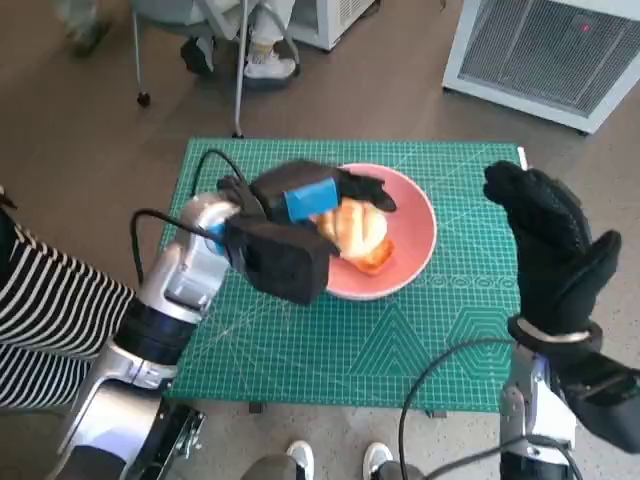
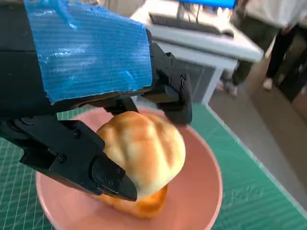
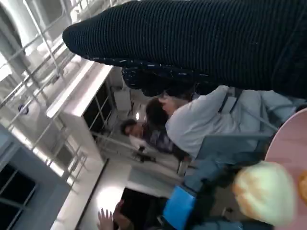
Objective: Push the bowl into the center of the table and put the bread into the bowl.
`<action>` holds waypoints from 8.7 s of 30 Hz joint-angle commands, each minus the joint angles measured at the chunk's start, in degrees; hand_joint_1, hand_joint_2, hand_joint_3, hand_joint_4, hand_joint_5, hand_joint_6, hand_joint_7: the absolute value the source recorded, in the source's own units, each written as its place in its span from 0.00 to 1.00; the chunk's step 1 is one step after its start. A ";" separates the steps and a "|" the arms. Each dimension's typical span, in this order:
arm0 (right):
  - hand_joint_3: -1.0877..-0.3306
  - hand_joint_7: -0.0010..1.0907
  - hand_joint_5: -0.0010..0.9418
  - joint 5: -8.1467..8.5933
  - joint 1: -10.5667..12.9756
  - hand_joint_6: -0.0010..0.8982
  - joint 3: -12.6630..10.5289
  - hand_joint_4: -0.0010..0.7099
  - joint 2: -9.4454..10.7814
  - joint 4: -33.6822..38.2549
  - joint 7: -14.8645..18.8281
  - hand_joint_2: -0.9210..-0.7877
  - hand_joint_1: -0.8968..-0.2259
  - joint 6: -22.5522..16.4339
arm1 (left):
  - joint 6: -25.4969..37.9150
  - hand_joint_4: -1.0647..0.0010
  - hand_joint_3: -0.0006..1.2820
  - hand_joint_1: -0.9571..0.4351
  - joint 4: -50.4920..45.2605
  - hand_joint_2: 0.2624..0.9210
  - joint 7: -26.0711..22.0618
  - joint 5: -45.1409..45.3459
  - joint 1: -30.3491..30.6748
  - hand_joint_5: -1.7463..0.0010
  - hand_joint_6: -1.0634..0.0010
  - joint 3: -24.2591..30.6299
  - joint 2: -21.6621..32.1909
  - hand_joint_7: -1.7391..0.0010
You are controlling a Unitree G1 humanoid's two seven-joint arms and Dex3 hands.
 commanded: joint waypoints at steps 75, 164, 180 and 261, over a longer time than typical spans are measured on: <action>0.54 0.36 0.00 -2.89 -14.47 0.13 1.04 0.25 -3.02 7.55 -0.24 0.00 0.32 5.48 | -15.07 0.96 0.38 0.18 -2.54 1.00 -1.24 -43.95 14.60 0.99 1.00 24.94 -17.50 0.77; 0.57 0.34 0.01 -0.96 -14.20 0.17 0.87 0.27 -2.09 13.38 2.41 0.00 0.34 2.29 | -23.42 0.96 0.30 0.19 9.53 1.00 -4.73 -46.11 11.36 1.00 1.00 29.02 -18.23 0.79; 0.54 0.34 0.00 -1.36 -13.69 0.16 1.41 0.25 -1.91 15.78 2.97 0.00 0.36 0.51 | -25.30 0.95 0.29 0.19 12.31 1.00 -6.13 -46.70 10.10 1.00 1.00 30.57 -17.96 0.80; 0.48 0.34 0.01 -1.28 -11.09 0.15 0.90 0.25 -2.31 13.38 3.74 0.00 0.40 -0.77 | -29.15 0.92 0.22 0.23 11.89 1.00 -6.10 -44.71 11.31 1.00 0.99 29.74 -16.86 0.82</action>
